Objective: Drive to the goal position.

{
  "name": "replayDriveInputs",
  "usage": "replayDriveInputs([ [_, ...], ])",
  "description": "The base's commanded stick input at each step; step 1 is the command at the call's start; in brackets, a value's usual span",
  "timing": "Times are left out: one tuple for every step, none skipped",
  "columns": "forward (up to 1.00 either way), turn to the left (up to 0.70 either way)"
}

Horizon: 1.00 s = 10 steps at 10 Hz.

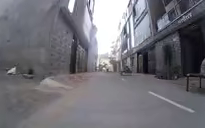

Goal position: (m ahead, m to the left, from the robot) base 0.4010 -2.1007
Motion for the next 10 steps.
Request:
replayDriveInputs([
  [0.85, -0.1],
  [0.85, 0.0],
  [0.85, 0.0],
  [0.85, 0.0],
  [0.85, 0.0],
  [0.85, 0.0],
  [0.85, 0.0],
  [0.85, 0.0],
  [0.85, 0.0],
  [0.85, 0.0],
])
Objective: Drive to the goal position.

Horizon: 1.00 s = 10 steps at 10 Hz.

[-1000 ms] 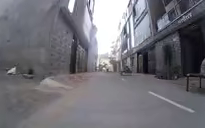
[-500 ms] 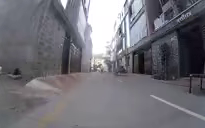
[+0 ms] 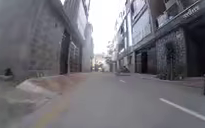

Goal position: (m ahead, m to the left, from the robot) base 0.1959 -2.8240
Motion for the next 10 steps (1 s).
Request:
replayDriveInputs([
  [0.85, 0.0],
  [0.85, 0.0],
  [0.85, 0.0],
  [0.85, 0.0],
  [0.85, 0.0],
  [0.85, 0.0],
  [0.85, 0.0],
  [0.85, 0.0],
  [0.85, 0.0],
  [0.85, 0.0],
])
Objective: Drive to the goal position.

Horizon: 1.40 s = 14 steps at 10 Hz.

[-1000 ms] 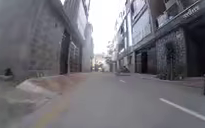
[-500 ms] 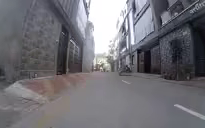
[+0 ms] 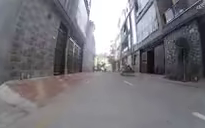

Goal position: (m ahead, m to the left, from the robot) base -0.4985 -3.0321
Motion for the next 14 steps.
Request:
replayDriveInputs([
  [0.85, 0.0],
  [0.85, 0.0],
  [0.85, 0.0],
  [0.85, 0.0],
  [0.85, 0.0],
  [0.85, 0.0],
  [0.85, 0.0],
  [0.85, 0.0],
  [0.85, 0.0],
  [0.85, 0.0],
  [0.85, 0.0],
  [0.85, 0.0],
  [0.85, 0.0],
  [0.85, 0.0],
])
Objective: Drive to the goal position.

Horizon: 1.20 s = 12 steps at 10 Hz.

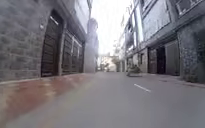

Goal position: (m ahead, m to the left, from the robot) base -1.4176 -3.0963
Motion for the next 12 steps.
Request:
replayDriveInputs([
  [0.85, -0.12],
  [0.85, -0.23],
  [0.85, -0.33],
  [0.85, -0.24],
  [0.85, -0.15],
  [0.85, -0.07],
  [0.85, 0.0],
  [0.85, 0.0],
  [0.85, 0.0],
  [0.85, 0.0],
  [0.85, 0.0],
  [0.85, 0.0],
])
